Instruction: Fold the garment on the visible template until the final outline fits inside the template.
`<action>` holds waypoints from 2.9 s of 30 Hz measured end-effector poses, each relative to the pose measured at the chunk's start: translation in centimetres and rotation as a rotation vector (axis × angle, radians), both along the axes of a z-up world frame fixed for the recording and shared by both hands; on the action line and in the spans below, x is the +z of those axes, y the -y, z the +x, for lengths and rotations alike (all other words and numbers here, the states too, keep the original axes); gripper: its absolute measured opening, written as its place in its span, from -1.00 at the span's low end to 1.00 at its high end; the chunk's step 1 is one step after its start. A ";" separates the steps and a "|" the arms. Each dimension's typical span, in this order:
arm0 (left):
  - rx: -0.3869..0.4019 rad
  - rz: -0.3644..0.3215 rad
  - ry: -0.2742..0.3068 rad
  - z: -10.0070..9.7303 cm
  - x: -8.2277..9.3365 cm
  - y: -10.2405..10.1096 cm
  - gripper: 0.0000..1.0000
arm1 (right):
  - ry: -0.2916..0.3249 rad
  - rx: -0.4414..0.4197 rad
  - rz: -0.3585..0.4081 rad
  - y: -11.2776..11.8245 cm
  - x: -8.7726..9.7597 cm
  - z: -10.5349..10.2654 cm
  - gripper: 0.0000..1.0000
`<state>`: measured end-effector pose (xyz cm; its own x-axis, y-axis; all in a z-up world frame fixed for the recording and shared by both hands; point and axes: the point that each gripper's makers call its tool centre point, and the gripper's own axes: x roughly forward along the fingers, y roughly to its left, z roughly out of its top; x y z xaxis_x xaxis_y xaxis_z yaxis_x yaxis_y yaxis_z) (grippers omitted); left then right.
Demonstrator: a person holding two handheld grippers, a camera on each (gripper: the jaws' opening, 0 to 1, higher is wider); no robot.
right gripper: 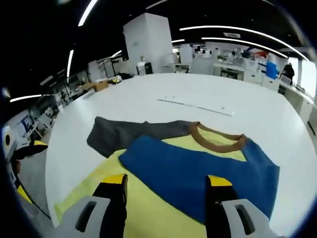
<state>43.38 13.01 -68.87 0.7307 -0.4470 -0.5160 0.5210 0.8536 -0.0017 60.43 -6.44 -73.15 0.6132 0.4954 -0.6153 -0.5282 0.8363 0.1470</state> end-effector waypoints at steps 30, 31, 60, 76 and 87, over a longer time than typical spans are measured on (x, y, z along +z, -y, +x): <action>0.005 -0.003 -0.014 0.3 -0.3 -0.3 0.98 | -0.011 -0.253 0.001 15.8 -0.1 -2.3 -0.41; 0.008 -0.007 -0.013 0.4 -0.3 -0.3 0.98 | -0.017 -0.255 -0.002 16.1 -0.3 -2.5 -0.44; 0.102 -0.003 -0.028 4.2 -1.5 -1.8 0.48 | -0.080 -0.200 -0.072 17.7 -3.7 -4.4 -0.79; 0.081 0.013 -0.010 8.7 -2.2 0.4 0.15 | -0.068 -0.122 -0.087 16.6 -4.0 -4.3 -0.96; 0.069 0.024 -0.022 12.6 -3.9 2.9 -0.20 | -0.068 -0.116 -0.087 16.4 -4.0 -4.4 -1.00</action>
